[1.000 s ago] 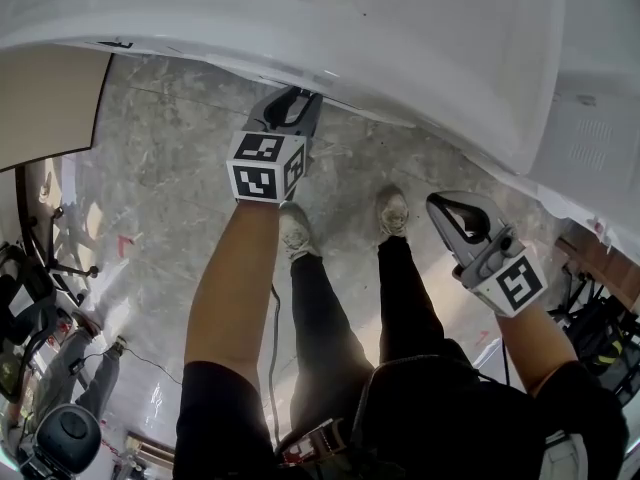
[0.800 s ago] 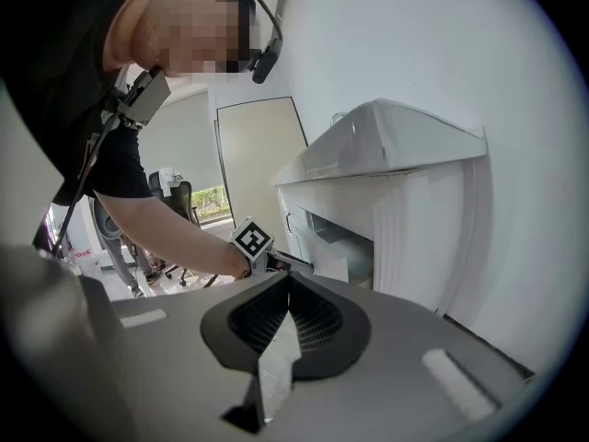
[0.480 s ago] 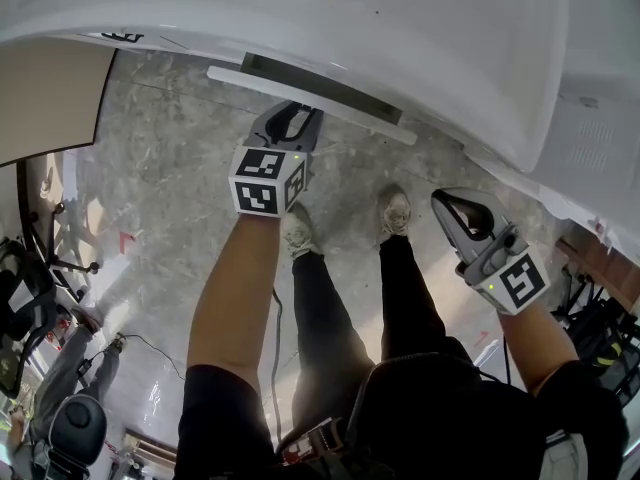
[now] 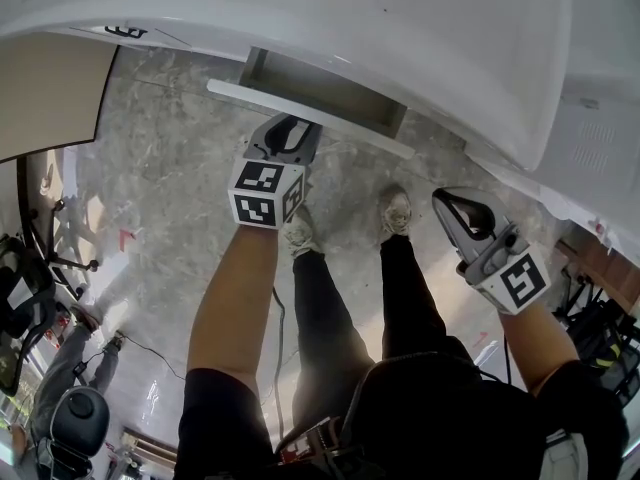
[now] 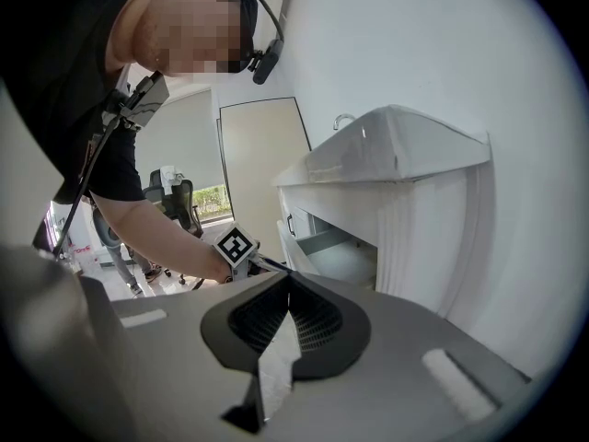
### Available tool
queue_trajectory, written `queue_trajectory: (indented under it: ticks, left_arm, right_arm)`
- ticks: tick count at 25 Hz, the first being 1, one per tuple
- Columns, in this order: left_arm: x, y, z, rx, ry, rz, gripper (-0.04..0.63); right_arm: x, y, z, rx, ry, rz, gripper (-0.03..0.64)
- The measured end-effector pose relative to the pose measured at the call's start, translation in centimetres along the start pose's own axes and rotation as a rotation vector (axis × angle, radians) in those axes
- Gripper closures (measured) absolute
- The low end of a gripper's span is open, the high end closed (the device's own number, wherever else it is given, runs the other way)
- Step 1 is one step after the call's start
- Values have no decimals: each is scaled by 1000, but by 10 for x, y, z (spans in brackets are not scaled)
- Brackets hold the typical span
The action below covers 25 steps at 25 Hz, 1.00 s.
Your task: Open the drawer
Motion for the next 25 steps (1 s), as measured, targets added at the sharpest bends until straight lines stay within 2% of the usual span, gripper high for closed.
queue_trajectory:
  ticks: [14, 17, 25]
  left_arm:
    - [-12, 5, -27, -16, -33, -7, 458]
    - [-14, 5, -29, -19, -37, -12, 459]
    - [-20, 7, -40, -18, -45, -18, 459]
  right_arm:
    - [6, 2, 7, 9, 1, -3, 621]
    - [9, 3, 11, 12, 32, -14, 621]
    - [6, 4, 9, 7, 3, -2, 621]
Point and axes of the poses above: the fingertips, and each gripper's own axes: z forward along the fingers, y to its right, x out of its top, the point moved 10 cm from there along -z, backward along the fingers, and after that the axes turned 10 degrees about y, right-handed, at the moved point
